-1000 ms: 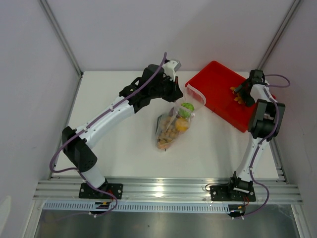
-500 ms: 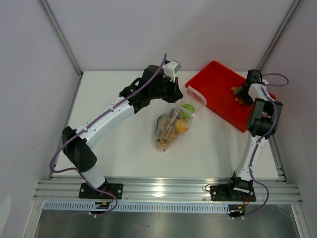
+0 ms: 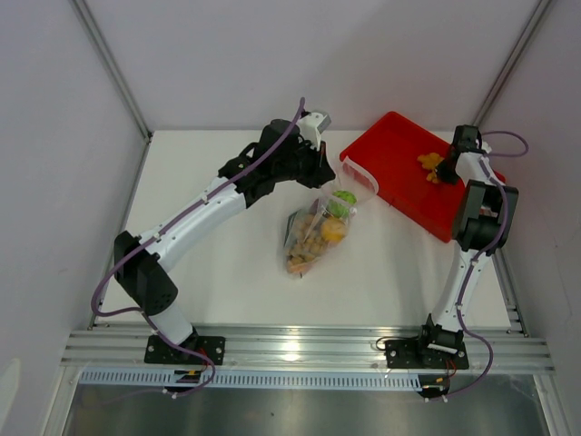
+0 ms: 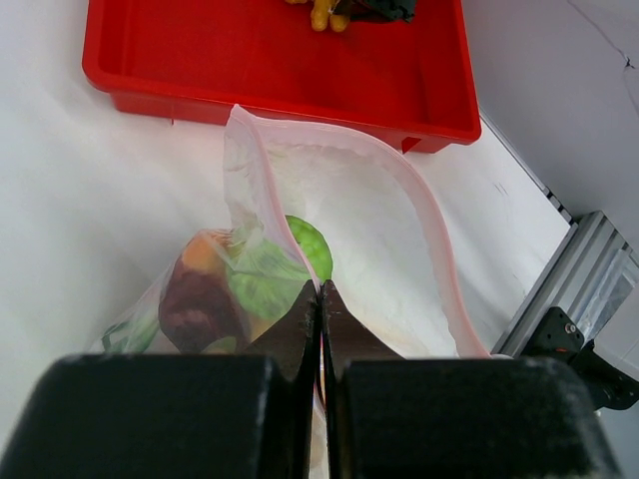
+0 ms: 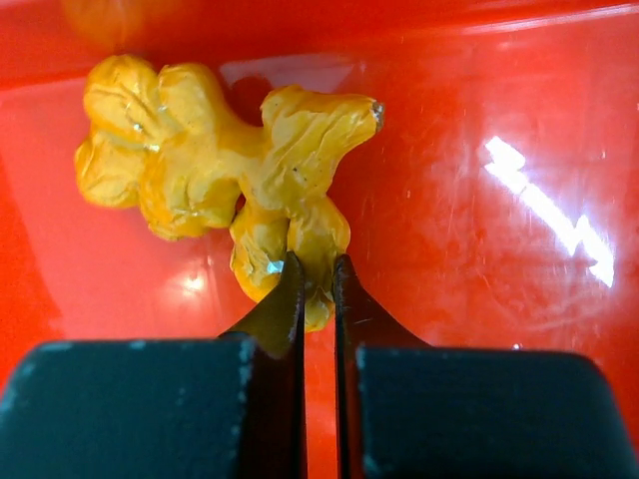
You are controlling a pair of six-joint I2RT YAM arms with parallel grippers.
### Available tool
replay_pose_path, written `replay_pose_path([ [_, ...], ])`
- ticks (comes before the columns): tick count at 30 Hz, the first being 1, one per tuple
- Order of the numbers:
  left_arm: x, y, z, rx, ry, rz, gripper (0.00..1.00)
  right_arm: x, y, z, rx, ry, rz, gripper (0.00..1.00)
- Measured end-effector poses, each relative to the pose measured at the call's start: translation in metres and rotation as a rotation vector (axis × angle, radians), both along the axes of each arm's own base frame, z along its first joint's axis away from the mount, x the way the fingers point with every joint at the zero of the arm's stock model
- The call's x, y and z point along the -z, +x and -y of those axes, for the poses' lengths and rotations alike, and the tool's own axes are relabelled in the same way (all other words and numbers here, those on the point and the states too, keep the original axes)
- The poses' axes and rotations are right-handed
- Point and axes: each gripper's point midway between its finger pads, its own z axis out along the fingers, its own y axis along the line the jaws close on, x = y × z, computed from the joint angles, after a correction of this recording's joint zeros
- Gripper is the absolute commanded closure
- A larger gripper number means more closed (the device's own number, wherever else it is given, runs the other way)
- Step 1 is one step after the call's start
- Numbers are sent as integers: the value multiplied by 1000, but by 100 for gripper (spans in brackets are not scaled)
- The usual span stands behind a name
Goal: Place the food in the zip-top bag and seal the zipper
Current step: Pick up the fake vegetable from the bin.
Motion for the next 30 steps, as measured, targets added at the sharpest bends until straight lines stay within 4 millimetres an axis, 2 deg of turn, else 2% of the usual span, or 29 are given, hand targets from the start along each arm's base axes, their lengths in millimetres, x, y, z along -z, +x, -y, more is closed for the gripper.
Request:
replay_pose_path([
  [3,0,1,-1,-2,-1,1,99,-9,-8,-6,-9,1,6,100],
  [6,0,3,-2,-5,-2,0,99,-31,-24,-15,-24,-13,19,100],
  [14,2,2,-2,2,-5,-6,99,-137,-59,-40,-64,-71,201,100],
  [18,2,1,-2,5,-6,-7,100,-168,-74,-55,-98,-99,254,100],
  [21,2,1,-2,5,-6,-7,99,-177,-92,-79,-154,-113,258,100],
  [24,2,1,-2,5,-5,-7,99,-188,-115,-112,-234,-117,260,100],
  [28,2,2,-2,5,-5,-5,99,-223,-157,-158,-366,-138,305,100],
  [30,2,2,-2,3,-3,-4,99,-245,-182,-173,-420,-142,344,100],
])
